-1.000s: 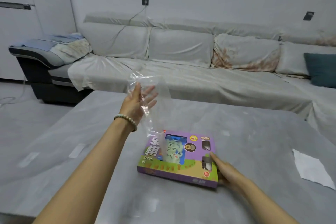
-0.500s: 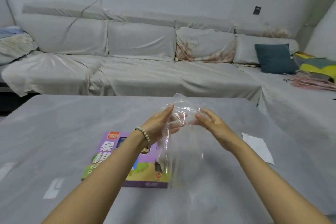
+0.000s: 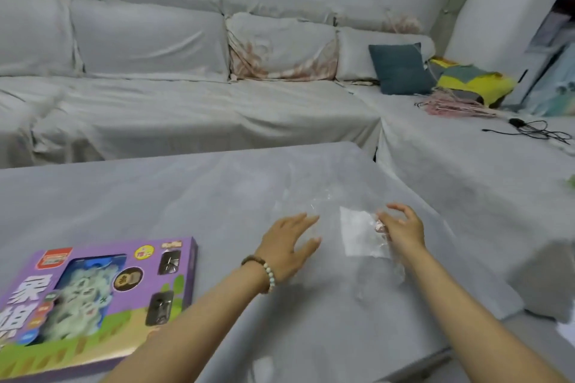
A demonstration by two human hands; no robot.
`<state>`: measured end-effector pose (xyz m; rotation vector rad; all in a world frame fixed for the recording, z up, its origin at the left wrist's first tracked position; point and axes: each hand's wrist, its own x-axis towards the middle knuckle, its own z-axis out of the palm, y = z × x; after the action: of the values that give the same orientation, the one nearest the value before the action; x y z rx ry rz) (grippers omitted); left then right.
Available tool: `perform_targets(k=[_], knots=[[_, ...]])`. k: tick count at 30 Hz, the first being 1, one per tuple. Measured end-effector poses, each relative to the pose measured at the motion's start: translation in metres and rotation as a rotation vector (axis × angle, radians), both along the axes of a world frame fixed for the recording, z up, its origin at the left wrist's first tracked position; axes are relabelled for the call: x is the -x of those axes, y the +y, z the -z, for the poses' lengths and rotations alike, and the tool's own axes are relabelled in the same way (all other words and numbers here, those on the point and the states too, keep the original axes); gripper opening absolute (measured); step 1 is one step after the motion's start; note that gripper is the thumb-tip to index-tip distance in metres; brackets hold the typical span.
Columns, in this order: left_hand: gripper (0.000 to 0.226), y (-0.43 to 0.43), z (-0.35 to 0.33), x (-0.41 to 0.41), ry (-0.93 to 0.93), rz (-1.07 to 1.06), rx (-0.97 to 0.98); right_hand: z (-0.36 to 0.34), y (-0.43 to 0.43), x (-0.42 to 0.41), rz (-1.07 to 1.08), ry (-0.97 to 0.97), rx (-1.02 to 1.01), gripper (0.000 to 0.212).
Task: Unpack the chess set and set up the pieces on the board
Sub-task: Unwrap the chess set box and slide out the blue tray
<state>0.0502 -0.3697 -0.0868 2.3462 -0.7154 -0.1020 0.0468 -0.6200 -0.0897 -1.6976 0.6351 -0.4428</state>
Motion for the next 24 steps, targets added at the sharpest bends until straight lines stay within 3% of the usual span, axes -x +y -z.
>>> perform_targets(k=[3,5,8,10,12,17,21,24], knots=[[0.055,-0.031,0.041,0.007,0.075,0.045,-0.338,0.025,-0.022,-0.007,-0.007,0.173,0.250,0.038],[0.066,-0.040,0.064,0.010,0.101,0.019,-0.453,0.032,-0.019,-0.007,-0.054,0.239,0.447,0.043],[0.115,-0.050,0.079,0.010,0.036,-0.048,-0.443,0.034,-0.003,-0.004,-0.225,0.236,0.757,0.046],[0.127,-0.052,0.081,0.008,0.003,-0.090,-0.424,0.040,0.008,-0.001,-0.396,0.307,0.874,0.048],[0.121,-0.050,0.083,0.010,-0.008,-0.097,-0.398,0.052,0.013,0.003,-0.521,0.413,0.886,0.049],[0.055,-0.033,0.079,0.012,0.004,-0.120,-0.427,0.077,0.010,0.009,-0.533,0.455,0.957,0.047],[0.055,-0.019,0.071,0.014,0.052,-0.098,-0.433,0.065,0.010,0.009,-0.581,0.444,0.867,0.044],[0.060,-0.003,0.059,0.014,0.028,-0.118,-0.386,0.040,0.017,0.011,-0.518,0.264,0.586,0.038]])
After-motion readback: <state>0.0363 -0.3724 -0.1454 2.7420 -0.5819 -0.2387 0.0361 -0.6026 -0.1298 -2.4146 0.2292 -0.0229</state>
